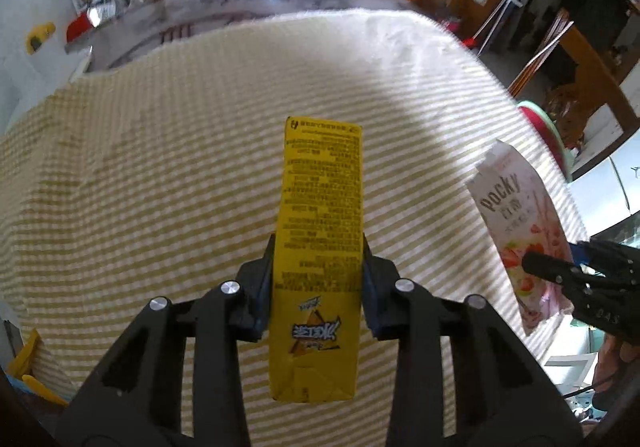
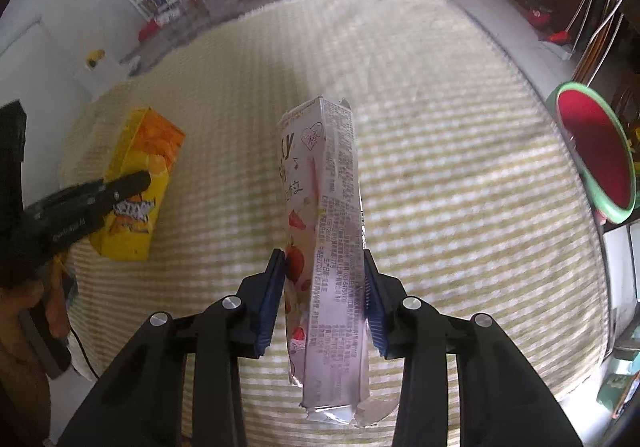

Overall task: Collect trash
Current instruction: 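Carry the yellow box and Pocky box over the red bucket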

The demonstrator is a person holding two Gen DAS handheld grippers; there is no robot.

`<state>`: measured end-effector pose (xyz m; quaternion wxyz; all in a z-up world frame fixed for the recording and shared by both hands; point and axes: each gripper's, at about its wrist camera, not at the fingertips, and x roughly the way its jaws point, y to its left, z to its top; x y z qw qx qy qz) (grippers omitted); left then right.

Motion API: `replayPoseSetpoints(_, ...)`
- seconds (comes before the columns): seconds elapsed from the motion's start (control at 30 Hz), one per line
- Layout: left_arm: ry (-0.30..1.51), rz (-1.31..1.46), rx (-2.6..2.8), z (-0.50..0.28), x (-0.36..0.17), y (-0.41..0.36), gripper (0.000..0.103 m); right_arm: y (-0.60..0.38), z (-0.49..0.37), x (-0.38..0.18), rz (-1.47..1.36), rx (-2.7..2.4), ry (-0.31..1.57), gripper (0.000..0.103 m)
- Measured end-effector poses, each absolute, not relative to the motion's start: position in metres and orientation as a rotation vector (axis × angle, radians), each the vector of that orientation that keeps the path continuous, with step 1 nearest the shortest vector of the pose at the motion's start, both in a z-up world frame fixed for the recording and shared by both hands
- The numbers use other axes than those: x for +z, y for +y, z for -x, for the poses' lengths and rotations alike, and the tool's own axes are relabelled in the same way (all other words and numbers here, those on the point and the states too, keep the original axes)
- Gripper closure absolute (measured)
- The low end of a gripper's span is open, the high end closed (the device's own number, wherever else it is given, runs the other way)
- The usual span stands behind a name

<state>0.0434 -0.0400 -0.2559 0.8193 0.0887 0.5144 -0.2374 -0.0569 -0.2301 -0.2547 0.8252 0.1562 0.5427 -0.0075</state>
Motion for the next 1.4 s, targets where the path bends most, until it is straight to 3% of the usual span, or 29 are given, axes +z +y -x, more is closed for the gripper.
replayPoseSetpoints(0.53, 0.909, -0.155, -0.608, -0.029, -0.178, -0.113, 0.068, -0.288, 0.057, -0.192, -0.382, -0.028, 0.953, 0.066)
replayPoseSetpoints(1.4, 0.9, -0.187, -0.702, -0.03, -0.172, -0.251, 0.068, -0.432, 0.075, -0.191, -0.469, -0.124, 0.927, 0.065)
